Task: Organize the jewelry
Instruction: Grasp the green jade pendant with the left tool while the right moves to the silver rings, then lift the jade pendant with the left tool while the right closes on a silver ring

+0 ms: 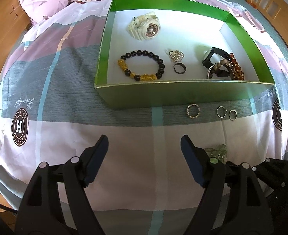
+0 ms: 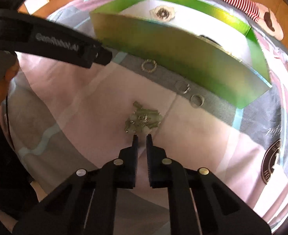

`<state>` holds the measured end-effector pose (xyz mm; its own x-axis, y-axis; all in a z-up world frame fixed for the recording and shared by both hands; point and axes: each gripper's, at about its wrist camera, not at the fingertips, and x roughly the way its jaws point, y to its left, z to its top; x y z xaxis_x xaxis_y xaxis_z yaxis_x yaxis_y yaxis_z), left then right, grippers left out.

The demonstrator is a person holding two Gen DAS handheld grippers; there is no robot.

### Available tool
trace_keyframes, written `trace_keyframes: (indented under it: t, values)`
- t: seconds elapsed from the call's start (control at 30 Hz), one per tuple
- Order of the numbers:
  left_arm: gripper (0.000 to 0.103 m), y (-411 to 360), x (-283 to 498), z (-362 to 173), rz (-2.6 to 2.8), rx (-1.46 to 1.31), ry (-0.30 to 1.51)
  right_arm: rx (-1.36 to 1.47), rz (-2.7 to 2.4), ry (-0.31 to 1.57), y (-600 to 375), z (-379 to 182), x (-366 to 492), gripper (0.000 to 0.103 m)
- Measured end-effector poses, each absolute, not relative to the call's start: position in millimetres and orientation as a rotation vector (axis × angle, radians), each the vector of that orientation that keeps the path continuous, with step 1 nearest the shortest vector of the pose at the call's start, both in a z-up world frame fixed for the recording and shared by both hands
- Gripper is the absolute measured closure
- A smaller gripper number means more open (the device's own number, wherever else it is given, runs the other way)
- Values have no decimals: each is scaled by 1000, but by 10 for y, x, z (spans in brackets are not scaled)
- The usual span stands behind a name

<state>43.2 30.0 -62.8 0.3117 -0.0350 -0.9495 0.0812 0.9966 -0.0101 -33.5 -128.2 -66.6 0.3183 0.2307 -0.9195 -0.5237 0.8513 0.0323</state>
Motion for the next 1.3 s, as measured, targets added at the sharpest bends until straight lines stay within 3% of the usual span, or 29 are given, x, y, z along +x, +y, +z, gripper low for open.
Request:
trace_keyframes:
  t: [0.07, 0.13, 0.2, 0.5, 0.53, 0.6, 0.67, 1.0, 1.23, 1.3]
  values:
    - [27, 283, 434, -627, -79, 39, 1252, -269, 461, 1138, -1425, -616, -321, 85]
    - [27, 247, 421, -630, -95, 37, 1256, -190, 381, 1144, -1681, -573, -210, 68]
    - [27, 162, 386, -641, -140, 30, 1264, -137, 296, 1151, -1897, -566, -119, 57]
    - [27, -497, 164, -883, -309, 177, 1251, -52, 173, 1226, -2108, -704, -26, 57]
    - [31, -546, 155, -942, -305, 207, 1249, -55, 174, 1226, -2098, -712, -25, 56]
    - [50, -565, 157, -993, -309, 214, 1238, -55, 178, 1227, -2036, -714, -55, 56]
    - [82, -483, 202, -942, -279, 209, 1226, -58, 182, 1226, -2012, -719, -43, 56]
    - [84, 777, 509, -461, -106, -171, 1203, -55, 200, 1167, -1953, -681, 29, 56]
    - [84, 840, 379, -410, -115, -186, 1202, -150, 299, 1071, -1537, -713, 177, 57]
    - [84, 754, 414, -449, -131, -166, 1210, -181, 303, 1070, -1452, -781, 244, 64]
